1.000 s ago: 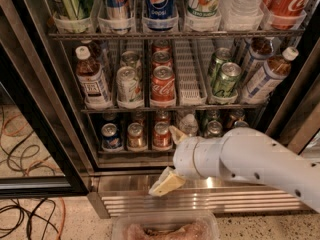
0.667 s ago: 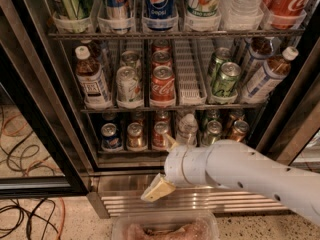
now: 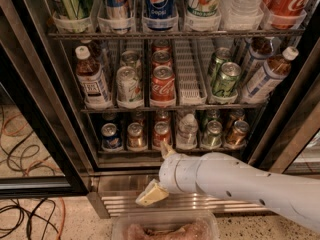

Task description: Pick orange can from bottom shelf of fridge

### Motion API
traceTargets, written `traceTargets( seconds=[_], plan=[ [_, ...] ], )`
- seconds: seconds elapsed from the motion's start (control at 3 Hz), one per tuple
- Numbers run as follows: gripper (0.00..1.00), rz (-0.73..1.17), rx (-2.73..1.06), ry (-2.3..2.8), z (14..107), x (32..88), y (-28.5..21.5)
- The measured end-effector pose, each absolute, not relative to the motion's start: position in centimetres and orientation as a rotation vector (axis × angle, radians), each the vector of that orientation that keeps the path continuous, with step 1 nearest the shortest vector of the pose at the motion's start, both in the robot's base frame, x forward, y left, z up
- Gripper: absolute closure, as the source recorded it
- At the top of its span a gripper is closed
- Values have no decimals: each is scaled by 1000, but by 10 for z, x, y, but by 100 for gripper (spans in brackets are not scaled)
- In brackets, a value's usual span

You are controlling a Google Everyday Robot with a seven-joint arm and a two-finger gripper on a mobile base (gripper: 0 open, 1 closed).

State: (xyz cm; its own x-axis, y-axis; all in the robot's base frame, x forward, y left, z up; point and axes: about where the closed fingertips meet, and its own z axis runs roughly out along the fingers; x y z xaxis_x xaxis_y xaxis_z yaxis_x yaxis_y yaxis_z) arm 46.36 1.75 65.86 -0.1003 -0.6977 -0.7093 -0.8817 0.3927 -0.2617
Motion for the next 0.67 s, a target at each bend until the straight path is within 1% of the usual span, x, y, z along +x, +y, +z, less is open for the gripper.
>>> traceTargets(
  seconds=[0.67],
  plan=[
    [0, 305, -1364, 1808, 651, 497, 35]
  ],
)
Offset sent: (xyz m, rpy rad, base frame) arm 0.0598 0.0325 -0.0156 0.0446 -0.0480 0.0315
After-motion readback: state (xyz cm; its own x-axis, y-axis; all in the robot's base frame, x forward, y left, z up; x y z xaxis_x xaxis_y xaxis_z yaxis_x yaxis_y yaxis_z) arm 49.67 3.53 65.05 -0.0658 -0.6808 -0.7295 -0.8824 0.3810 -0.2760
